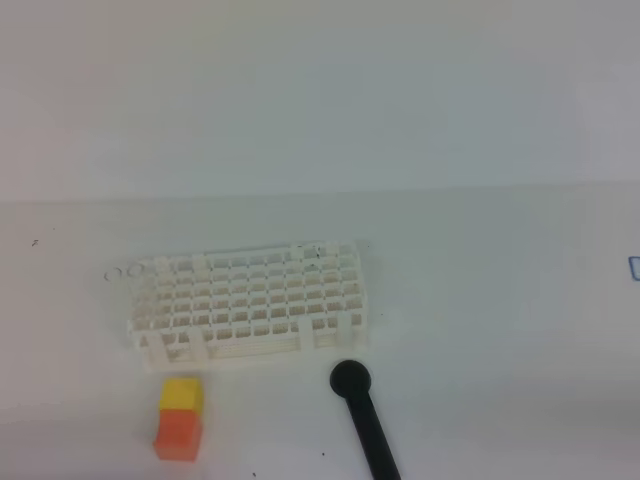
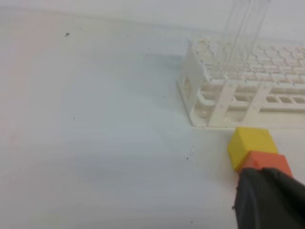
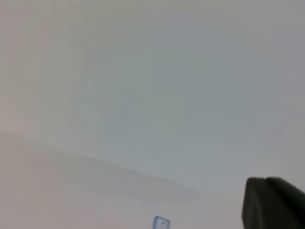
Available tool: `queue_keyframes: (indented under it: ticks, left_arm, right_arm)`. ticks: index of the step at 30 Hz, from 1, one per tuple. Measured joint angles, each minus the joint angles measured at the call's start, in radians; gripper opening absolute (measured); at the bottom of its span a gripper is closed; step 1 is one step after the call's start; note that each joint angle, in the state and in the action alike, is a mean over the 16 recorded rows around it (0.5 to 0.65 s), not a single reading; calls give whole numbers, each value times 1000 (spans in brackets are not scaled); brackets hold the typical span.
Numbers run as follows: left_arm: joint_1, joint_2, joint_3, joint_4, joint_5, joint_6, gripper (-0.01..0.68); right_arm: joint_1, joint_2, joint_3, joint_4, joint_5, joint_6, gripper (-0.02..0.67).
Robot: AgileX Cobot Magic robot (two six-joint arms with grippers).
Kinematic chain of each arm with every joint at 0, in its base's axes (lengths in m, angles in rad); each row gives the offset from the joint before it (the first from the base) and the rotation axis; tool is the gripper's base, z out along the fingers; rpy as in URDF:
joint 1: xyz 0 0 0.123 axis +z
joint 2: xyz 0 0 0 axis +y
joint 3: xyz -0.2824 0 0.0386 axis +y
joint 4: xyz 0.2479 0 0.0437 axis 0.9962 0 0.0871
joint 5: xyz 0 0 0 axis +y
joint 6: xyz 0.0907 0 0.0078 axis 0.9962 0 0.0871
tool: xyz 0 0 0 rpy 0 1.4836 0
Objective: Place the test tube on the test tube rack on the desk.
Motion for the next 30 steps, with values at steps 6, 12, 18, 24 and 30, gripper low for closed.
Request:
queue_keyframes:
  ticks: [6,12,18,24,30]
  left_arm:
    - [0,0,0,0,0,0,-1]
    - [0,0,0,0,0,0,-1]
    - [0,0,0,0,0,0,-1]
    - [0,0,0,0,0,0,-1]
    - [0,-1,0,1,0,0,-1]
  right_arm:
    - [-7,-54,36,-69,85,297,-1]
    - [-8,-63,40,-139,231,498,-1]
    - [-8,-63,40,-165,341,565,-1]
    - [-8,-63,38,-175,386,579,-1]
    - [-8,-63,36,-177,394,579,-1]
